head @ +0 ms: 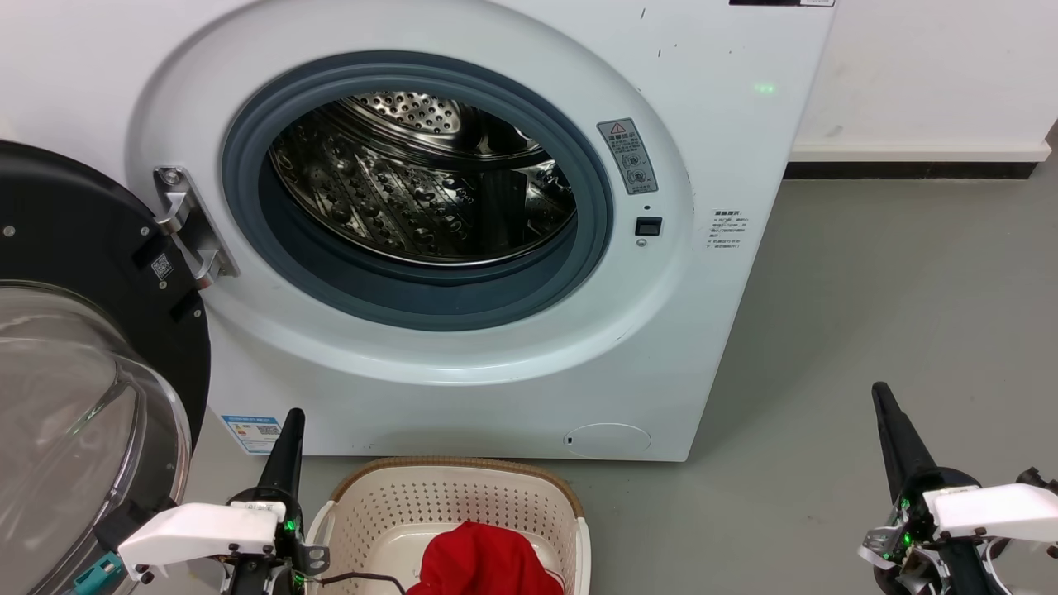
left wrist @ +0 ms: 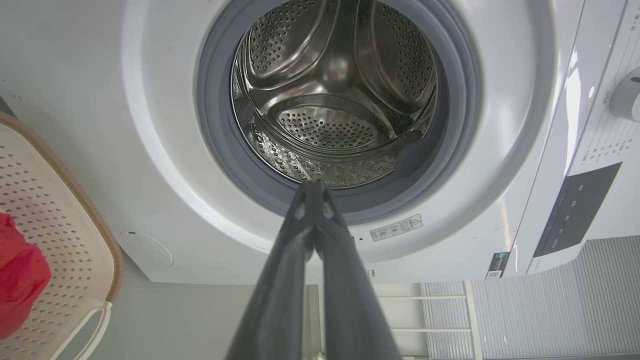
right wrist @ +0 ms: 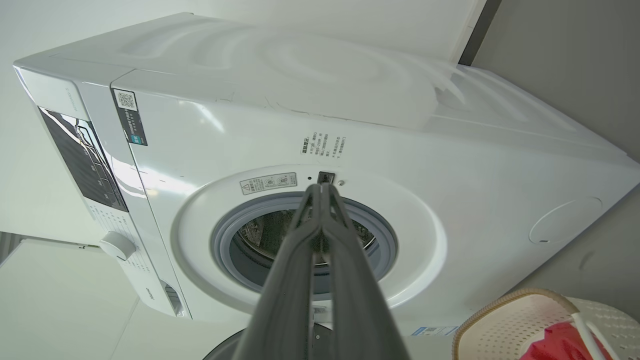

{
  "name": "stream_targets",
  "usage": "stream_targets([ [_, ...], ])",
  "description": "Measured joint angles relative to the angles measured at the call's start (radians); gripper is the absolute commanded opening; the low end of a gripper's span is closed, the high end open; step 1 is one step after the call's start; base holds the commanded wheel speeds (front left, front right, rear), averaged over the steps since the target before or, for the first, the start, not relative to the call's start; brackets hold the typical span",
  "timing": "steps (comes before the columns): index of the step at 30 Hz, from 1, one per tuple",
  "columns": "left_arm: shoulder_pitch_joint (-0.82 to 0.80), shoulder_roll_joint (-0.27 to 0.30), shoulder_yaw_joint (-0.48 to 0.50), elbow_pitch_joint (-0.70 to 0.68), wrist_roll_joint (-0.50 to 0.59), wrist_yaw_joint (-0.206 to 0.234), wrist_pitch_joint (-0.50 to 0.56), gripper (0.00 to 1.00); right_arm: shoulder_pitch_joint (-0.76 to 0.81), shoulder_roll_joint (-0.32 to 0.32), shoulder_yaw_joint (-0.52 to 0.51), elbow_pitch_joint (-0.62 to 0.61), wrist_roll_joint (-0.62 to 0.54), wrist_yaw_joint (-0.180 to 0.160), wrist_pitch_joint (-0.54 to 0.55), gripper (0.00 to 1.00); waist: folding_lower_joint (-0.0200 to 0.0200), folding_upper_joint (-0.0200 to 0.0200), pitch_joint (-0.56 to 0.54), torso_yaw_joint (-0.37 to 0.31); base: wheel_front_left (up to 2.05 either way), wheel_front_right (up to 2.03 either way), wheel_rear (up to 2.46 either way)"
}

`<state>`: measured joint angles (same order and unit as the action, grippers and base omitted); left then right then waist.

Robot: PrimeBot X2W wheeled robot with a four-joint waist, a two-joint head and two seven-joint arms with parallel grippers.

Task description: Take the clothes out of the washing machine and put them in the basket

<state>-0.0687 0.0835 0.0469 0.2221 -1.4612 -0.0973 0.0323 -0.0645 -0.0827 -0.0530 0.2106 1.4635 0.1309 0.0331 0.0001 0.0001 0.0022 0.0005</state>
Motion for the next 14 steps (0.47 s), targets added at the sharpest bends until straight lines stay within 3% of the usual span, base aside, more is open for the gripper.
stream_targets([
  [14, -0.019, -0.001, 0.016, 0.012, -0.106, -0.019, 0.028, 0.00, -0.019, 0.001, -0.012, 0.019, 0.104, 0.000, 0.029, 0.00, 0.0000, 0.0000, 0.001, 0.000, 0.00, 0.00, 0.00],
])
